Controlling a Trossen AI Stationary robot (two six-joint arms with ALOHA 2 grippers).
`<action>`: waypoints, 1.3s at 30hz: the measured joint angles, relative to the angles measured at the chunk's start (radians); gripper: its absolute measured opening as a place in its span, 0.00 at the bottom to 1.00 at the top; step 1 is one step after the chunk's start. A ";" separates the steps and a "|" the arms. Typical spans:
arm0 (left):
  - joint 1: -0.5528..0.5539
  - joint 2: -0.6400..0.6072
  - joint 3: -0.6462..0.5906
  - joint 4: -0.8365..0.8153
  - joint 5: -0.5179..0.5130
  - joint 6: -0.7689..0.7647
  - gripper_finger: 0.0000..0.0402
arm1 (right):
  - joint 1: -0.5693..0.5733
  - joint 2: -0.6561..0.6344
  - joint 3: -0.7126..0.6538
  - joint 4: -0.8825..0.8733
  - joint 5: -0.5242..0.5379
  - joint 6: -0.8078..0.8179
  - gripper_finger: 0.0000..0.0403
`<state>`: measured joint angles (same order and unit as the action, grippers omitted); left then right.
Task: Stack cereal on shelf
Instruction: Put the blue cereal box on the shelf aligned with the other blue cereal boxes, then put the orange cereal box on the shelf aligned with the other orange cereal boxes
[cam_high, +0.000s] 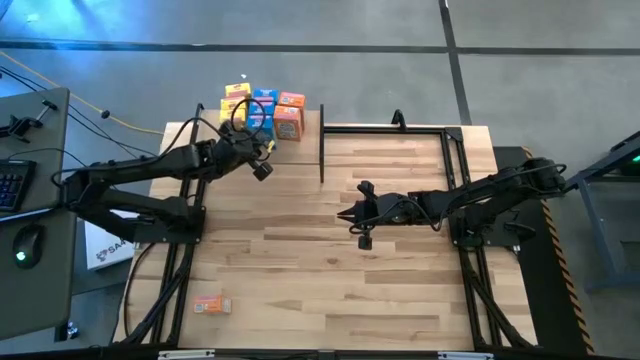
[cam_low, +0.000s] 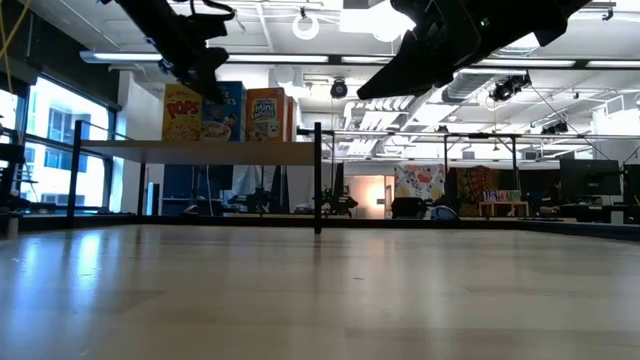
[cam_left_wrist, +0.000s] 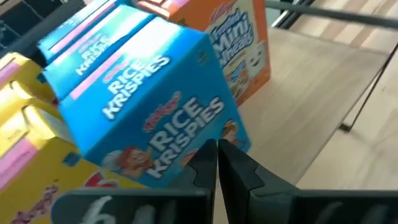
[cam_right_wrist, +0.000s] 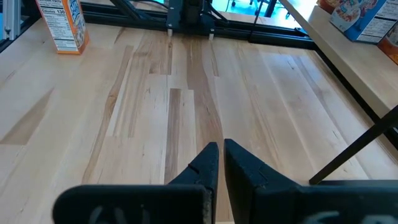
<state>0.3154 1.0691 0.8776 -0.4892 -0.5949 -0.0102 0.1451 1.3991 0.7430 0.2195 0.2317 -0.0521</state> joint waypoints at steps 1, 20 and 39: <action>-0.004 0.004 0.000 0.008 0.000 -0.012 0.02 | 0.000 0.000 0.000 0.000 0.000 0.000 0.03; 0.000 0.140 0.000 0.107 -0.094 -0.057 0.02 | 0.000 0.000 0.000 -0.006 -0.021 0.002 0.03; -0.085 0.056 0.003 0.045 0.045 0.073 0.02 | 0.000 0.000 0.000 -0.011 -0.022 -0.005 0.03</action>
<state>0.2305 1.1248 0.8803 -0.4439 -0.5500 0.0627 0.1450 1.3991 0.7433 0.2081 0.2096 -0.0574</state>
